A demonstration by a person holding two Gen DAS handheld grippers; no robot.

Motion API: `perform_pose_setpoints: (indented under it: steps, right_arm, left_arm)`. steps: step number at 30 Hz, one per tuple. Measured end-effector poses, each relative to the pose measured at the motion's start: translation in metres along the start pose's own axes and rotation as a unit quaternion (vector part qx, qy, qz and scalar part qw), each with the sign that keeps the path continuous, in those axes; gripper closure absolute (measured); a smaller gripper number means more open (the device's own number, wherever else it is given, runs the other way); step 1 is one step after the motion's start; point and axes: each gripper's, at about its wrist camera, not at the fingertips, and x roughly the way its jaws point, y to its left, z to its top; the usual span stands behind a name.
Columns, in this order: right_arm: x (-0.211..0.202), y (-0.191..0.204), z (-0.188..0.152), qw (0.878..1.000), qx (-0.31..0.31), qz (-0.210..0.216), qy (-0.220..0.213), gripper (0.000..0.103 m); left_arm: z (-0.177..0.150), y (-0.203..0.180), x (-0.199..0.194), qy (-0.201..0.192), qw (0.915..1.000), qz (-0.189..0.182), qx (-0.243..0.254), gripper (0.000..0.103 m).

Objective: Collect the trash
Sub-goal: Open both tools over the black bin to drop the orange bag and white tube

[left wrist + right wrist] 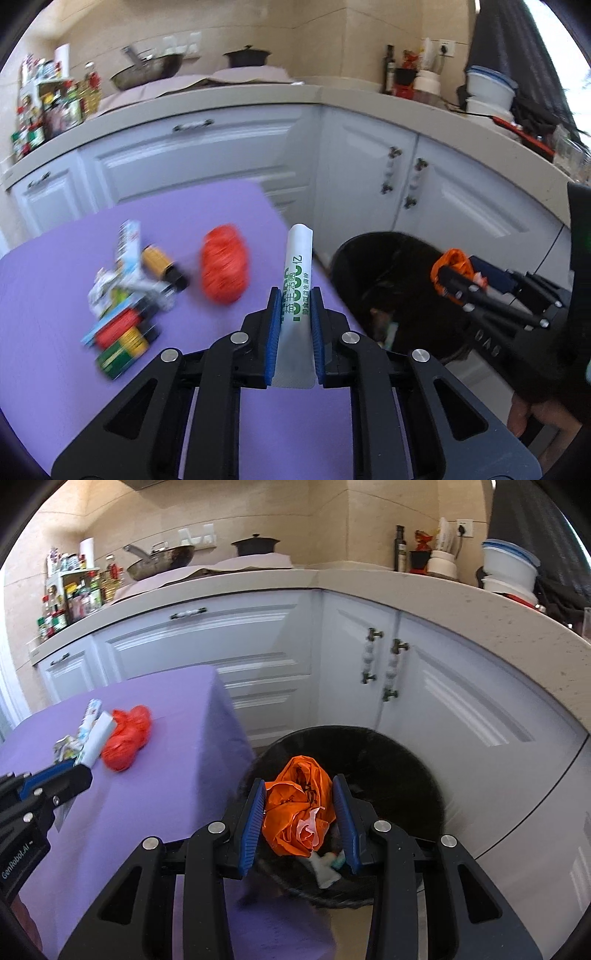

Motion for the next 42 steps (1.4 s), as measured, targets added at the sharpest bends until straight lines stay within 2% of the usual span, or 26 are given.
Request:
perform_pose_setpoints:
  steps: [10,20,23,25,26,27,29,36,39,42]
  right_arm:
    - [0.017,-0.042,0.014,0.999,0.017,-0.042,-0.007,0.065]
    - [0.048,-0.071,0.015,0.998,0.032,-0.055,0.009,0.065]
    - [0.056,-0.078,0.016,0.998,0.036,-0.055,0.014,0.065]
    - [0.061,-0.081,0.016,0.998,0.037,-0.053,0.017,0.062]
    - [0.063,-0.081,0.017,0.998,0.038,-0.056,0.017,0.054]
    - [0.064,-0.083,0.017,0.997,0.039,-0.058,0.015,0.048]
    - [0.065,-0.085,0.019,0.997,0.042,-0.060,0.011,0.046]
    - [0.057,-0.086,0.022,0.997,0.053,-0.062,0.003,0.045]
    - [0.052,-0.082,0.023,0.997,0.053,-0.056,0.000,0.045]
    - [0.049,-0.072,0.025,0.998,0.047,-0.046,-0.003,0.045]
  left_arm:
    - [0.028,-0.056,0.049,0.007,0.9989,-0.021,0.041,0.087]
    - [0.036,-0.085,0.103,0.049,0.9971,-0.008,0.057,0.087]
    - [0.037,-0.092,0.117,0.066,0.9960,-0.011,0.060,0.084]
    - [0.038,-0.092,0.123,0.075,0.9957,-0.019,0.052,0.083]
    - [0.040,-0.091,0.125,0.077,0.9958,-0.020,0.046,0.078]
    - [0.041,-0.091,0.126,0.076,0.9960,-0.020,0.043,0.070]
    - [0.042,-0.091,0.125,0.069,0.9967,-0.018,0.040,0.057]
    - [0.043,-0.083,0.115,0.059,0.9975,-0.009,0.037,0.054]
    - [0.042,-0.073,0.101,0.051,0.9982,-0.002,0.031,0.050]
    - [0.041,-0.058,0.085,0.042,0.9988,0.009,0.021,0.049]
